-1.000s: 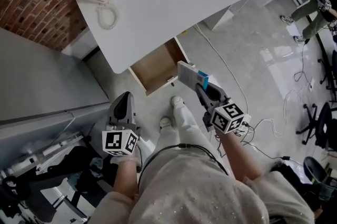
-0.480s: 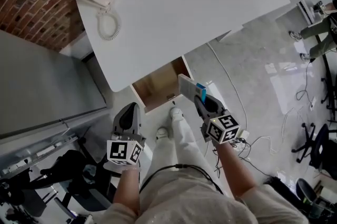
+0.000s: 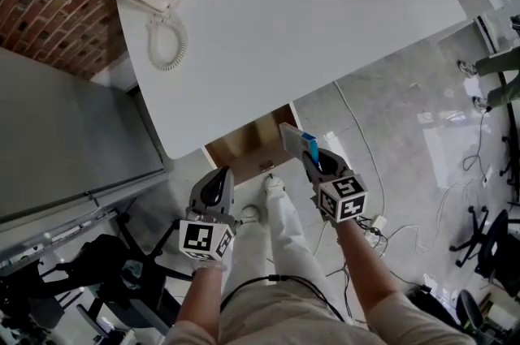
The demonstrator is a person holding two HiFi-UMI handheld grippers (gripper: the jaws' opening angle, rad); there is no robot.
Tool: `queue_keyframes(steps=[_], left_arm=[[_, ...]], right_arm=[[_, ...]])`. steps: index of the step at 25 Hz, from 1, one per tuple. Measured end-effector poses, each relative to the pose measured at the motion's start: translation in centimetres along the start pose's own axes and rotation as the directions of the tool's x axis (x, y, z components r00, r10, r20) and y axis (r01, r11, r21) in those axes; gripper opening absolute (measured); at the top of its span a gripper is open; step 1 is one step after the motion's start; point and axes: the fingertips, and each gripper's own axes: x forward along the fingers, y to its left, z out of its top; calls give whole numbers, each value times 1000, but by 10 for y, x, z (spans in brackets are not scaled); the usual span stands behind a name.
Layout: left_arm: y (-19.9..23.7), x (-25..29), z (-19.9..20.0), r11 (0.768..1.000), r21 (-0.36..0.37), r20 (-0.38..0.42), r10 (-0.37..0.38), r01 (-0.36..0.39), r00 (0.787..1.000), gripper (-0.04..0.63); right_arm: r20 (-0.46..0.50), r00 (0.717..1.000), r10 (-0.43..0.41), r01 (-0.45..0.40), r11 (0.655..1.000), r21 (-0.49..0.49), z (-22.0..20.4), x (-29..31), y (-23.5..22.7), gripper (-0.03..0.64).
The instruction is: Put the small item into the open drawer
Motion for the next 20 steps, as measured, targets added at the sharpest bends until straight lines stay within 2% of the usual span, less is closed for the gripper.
queue_keyframes(steps=[7, 20], left_arm=[[-2, 21, -12, 1000, -2, -12, 18, -19, 1000, 6], [-7, 34, -30, 999, -22, -42, 36, -37, 998, 5]], right_arm=[[-99, 995, 7, -14, 998, -69, -10, 33, -15, 80], [-192, 981, -1, -18, 995, -99, -27, 74, -33, 83]])
